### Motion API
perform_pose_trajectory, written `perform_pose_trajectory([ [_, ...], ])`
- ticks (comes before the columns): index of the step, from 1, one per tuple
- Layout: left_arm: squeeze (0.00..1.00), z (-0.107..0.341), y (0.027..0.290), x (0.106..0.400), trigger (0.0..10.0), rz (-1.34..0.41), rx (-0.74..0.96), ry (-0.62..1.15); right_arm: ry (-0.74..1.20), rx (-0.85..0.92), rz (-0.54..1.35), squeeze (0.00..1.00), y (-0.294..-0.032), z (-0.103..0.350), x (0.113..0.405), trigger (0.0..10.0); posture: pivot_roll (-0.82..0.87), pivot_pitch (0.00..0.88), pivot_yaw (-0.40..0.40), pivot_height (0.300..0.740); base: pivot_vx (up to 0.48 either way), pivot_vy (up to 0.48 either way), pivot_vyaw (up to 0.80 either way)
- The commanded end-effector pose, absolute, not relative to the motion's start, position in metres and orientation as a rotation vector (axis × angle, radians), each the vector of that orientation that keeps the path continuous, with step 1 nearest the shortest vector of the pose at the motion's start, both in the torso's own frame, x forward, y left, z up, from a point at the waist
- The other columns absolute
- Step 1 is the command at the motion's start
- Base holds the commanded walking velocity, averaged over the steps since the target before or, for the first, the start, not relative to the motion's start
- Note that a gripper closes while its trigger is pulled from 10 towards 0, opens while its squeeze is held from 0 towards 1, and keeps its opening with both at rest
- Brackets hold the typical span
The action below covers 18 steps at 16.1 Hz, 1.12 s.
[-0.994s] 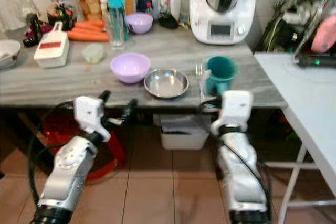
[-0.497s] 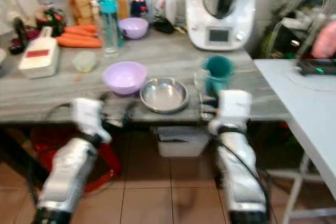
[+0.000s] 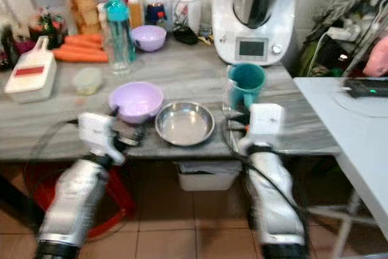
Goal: Setting the table
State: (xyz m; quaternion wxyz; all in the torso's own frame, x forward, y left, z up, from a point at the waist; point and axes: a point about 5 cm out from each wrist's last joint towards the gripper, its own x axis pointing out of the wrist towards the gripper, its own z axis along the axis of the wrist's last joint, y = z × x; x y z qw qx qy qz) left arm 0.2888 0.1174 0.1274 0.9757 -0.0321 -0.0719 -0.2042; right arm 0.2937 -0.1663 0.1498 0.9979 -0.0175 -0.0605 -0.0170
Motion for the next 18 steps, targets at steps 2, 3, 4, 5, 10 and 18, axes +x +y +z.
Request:
perform_pose_trajectory([
  [2,0.00,0.134,0.129,0.286,10.0,-0.398,-0.029,-0.172,-0.170,-0.039,-0.012,0.00,-0.162,0.161,0.296,10.0,-0.04,0.000,-0.041,0.740,0.000,0.000,0.00],
  [3,0.00,0.135,0.132,0.282,10.0,-0.400,-0.028,-0.174,-0.173,-0.044,-0.013,0.00,-0.164,0.162,0.296,10.0,-0.04,0.000,-0.041,0.740,0.000,0.000,0.00],
  [4,0.00,0.135,0.134,0.279,10.0,-0.405,-0.023,-0.176,-0.173,-0.050,-0.014,0.00,-0.166,0.162,0.297,10.0,-0.04,0.000,-0.041,0.740,0.000,0.000,0.00],
  [5,0.00,0.133,0.136,0.273,10.0,-0.430,-0.017,-0.162,-0.161,-0.053,-0.023,0.00,-0.170,0.160,0.298,10.0,-0.04,0.000,-0.041,0.740,0.000,0.000,0.00],
  [10,0.00,0.126,0.137,0.253,10.0,-0.567,-0.006,-0.112,-0.136,-0.038,-0.002,0.00,-0.181,0.163,0.310,10.0,-0.03,0.001,-0.040,0.740,0.000,0.000,0.00],
  [18,0.00,0.127,0.128,0.244,10.0,-0.690,-0.008,-0.088,-0.040,-0.067,0.166,0.00,-0.186,0.161,0.343,10.0,-0.02,0.022,-0.035,0.740,0.000,0.000,0.00],
])
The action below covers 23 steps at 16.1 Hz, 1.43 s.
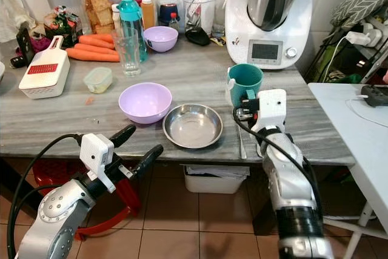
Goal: Setting the table
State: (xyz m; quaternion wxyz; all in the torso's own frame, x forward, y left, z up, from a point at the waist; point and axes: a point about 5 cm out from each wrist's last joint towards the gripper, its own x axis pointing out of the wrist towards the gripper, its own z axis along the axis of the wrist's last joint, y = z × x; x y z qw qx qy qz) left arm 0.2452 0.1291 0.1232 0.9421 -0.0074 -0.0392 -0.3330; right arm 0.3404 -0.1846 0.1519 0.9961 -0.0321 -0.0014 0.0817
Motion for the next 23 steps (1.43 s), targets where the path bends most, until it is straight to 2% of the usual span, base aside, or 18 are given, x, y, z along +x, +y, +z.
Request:
perform_pose_trajectory([
  [1,0.00,0.128,0.127,0.244,10.0,-0.692,-0.009,-0.088,-0.044,-0.064,0.202,0.00,-0.185,0.164,0.348,10.0,-0.01,0.029,-0.032,0.740,0.000,0.000,0.00],
  [12,0.00,0.139,0.128,0.236,10.0,-0.715,-0.014,-0.077,-0.075,-0.098,0.217,0.00,-0.190,0.171,0.380,10.0,0.05,0.086,0.003,0.740,0.000,0.000,0.00],
  [23,0.00,0.147,0.127,0.228,10.0,-0.788,-0.023,-0.039,-0.078,-0.059,0.287,0.00,-0.182,0.162,0.387,10.0,0.10,0.118,0.041,0.740,0.000,0.000,0.00],
])
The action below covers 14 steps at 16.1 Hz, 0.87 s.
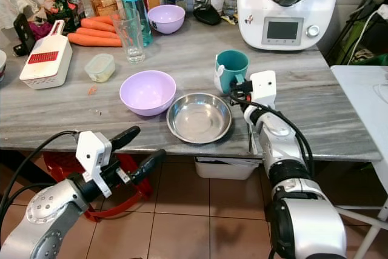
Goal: Setting the table
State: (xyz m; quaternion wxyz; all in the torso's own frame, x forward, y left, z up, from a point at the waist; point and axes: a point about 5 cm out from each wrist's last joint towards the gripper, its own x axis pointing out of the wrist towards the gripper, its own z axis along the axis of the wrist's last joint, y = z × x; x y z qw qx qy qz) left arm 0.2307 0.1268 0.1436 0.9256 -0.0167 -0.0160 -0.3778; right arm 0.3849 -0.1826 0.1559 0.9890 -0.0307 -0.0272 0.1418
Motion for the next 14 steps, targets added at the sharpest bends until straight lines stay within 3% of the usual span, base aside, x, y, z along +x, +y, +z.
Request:
perform_pose_trajectory([
  [1,0.00,0.1470,0.1264,0.2278,10.0,-0.790,-0.024,-0.035,-0.081,-0.047,0.292,0.00,-0.1813,0.1624,0.3875,10.0,0.10,0.118,0.041,0.740,0.000,0.000,0.00],
  [8,0.00,0.1479,0.1275,0.2271,10.0,-0.793,-0.021,-0.023,-0.072,-0.049,0.304,0.00,-0.1790,0.1601,0.3887,10.0,0.12,0.127,0.048,0.740,0.000,0.000,0.00],
  [9,0.00,0.1480,0.1271,0.2272,10.0,-0.794,-0.020,-0.021,-0.075,-0.054,0.300,0.45,-0.1800,0.1603,0.3887,10.0,0.12,0.129,0.049,0.740,0.000,0.000,0.00],
  [10,0.00,0.1482,0.1271,0.2272,10.0,-0.794,-0.019,-0.019,-0.078,-0.059,0.297,1.00,-0.1809,0.1608,0.3888,10.0,0.12,0.129,0.050,0.740,0.000,0.000,0.00],
  [14,0.00,0.1477,0.1258,0.2281,10.0,-0.798,-0.017,-0.016,-0.082,-0.078,0.279,1.00,-0.1860,0.1618,0.3886,10.0,0.12,0.129,0.050,0.740,0.000,0.000,0.00],
])
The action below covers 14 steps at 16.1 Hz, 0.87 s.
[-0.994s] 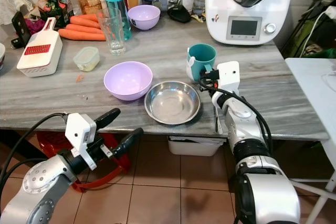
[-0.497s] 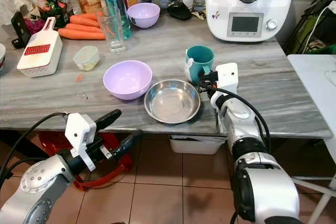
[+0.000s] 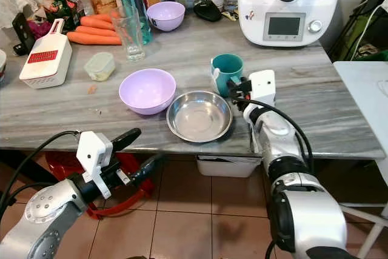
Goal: Setting the table
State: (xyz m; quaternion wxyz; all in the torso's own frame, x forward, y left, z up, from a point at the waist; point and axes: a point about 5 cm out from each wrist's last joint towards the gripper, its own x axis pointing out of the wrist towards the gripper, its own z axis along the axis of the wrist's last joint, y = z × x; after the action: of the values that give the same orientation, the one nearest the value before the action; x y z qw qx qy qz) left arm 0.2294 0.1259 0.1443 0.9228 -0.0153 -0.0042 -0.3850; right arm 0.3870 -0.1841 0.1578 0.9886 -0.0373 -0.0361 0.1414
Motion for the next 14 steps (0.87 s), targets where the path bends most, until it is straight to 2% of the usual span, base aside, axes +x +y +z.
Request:
perform_pose_trajectory([
  [1,0.00,0.148,0.126,0.228,10.0,-0.798,-0.017,-0.017,-0.084,-0.079,0.278,1.00,-0.187,0.162,0.389,10.0,0.12,0.129,0.050,0.740,0.000,0.000,0.00],
  [14,0.00,0.150,0.116,0.241,10.0,-0.786,-0.037,-0.061,-0.309,0.001,0.230,1.00,-0.180,0.185,0.381,10.0,0.08,0.085,0.031,0.740,0.000,0.000,0.00],
])
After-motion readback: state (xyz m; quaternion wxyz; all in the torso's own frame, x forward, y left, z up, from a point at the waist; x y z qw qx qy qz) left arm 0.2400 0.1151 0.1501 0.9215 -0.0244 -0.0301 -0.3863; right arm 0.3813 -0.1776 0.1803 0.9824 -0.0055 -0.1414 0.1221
